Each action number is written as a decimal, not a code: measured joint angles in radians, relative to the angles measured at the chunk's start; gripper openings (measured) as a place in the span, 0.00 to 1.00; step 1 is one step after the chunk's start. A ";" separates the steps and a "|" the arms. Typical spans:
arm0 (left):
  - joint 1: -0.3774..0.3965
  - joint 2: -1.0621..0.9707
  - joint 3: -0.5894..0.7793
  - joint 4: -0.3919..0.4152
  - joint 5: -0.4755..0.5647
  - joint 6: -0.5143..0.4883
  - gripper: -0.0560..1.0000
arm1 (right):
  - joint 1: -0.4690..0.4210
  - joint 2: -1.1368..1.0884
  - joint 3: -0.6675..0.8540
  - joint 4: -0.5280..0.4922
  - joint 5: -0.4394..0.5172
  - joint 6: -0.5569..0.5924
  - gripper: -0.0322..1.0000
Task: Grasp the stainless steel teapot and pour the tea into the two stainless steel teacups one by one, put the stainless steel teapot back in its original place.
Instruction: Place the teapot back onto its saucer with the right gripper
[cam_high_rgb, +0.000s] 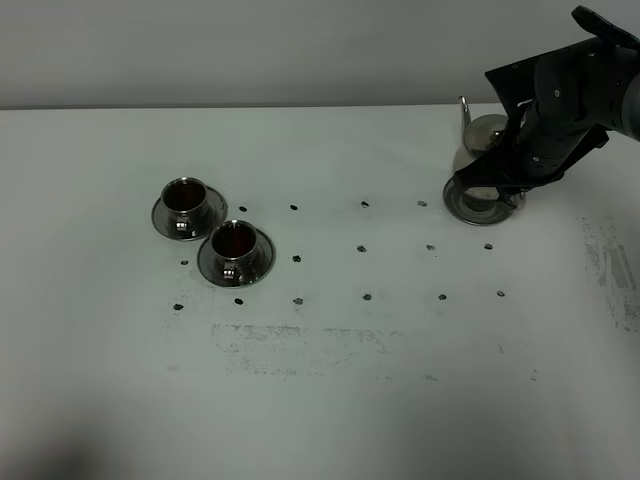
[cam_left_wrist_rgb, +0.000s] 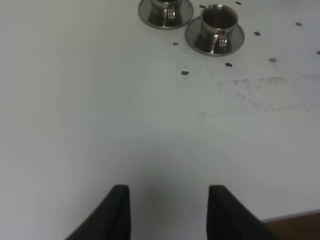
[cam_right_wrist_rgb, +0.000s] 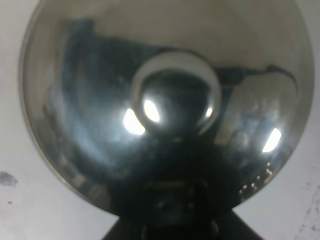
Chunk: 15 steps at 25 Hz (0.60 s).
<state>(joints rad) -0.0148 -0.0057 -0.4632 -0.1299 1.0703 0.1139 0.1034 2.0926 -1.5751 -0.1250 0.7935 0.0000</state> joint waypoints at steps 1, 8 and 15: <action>0.000 0.000 0.000 0.000 0.000 0.000 0.40 | 0.000 0.005 0.000 0.000 -0.001 0.000 0.22; 0.000 0.000 0.000 0.000 0.000 0.000 0.40 | 0.000 0.028 0.000 0.003 -0.011 0.000 0.22; 0.000 0.000 0.000 0.000 0.000 0.000 0.40 | 0.000 0.037 0.000 0.003 -0.030 0.000 0.22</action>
<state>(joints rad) -0.0148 -0.0057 -0.4632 -0.1299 1.0703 0.1139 0.1034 2.1291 -1.5751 -0.1218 0.7634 0.0000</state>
